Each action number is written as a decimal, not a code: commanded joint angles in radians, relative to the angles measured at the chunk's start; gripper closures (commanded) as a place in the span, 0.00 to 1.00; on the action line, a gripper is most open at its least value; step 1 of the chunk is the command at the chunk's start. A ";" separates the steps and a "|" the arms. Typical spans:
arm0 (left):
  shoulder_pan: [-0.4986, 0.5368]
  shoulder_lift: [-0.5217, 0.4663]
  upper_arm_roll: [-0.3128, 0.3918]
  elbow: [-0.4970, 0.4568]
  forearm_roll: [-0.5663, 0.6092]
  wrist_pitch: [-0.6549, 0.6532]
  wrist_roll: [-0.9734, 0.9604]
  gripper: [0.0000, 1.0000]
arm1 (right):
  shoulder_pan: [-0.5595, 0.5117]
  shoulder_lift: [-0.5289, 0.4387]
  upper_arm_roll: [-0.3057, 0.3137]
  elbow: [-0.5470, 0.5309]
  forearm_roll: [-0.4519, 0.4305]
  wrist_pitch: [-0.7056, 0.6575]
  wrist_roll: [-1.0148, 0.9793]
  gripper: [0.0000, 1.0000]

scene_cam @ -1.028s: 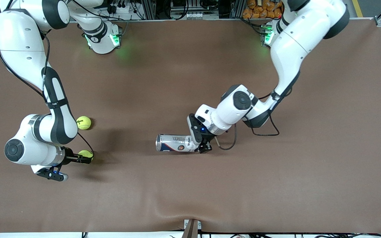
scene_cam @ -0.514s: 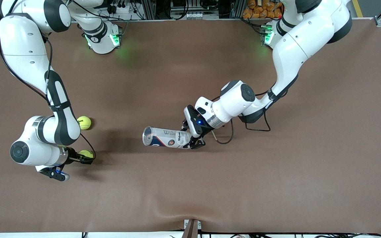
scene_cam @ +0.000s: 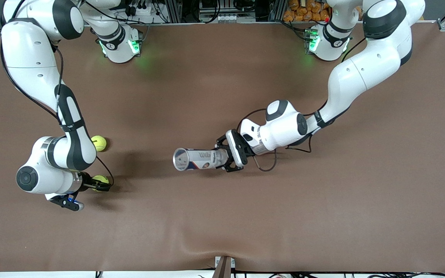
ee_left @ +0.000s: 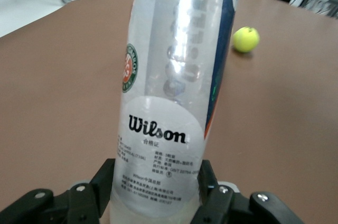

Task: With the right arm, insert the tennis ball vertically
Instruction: 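Lift the tube upright with the left gripper while the right gripper grasps the ball, then hold the tube upright with the left gripper, open end toward the right gripper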

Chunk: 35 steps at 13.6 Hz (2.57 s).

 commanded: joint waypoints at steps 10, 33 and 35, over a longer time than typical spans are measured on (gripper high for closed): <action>0.088 0.179 -0.147 0.000 -0.008 0.023 0.112 0.31 | -0.007 -0.006 0.004 0.002 -0.016 -0.005 -0.014 0.63; 0.003 0.283 -0.170 0.066 -0.807 0.008 1.125 0.31 | -0.018 -0.022 0.004 0.006 -0.009 -0.013 -0.042 0.63; -0.019 0.280 -0.157 0.123 -1.060 -0.110 1.373 0.30 | -0.015 -0.023 0.004 0.006 -0.007 -0.014 -0.039 0.63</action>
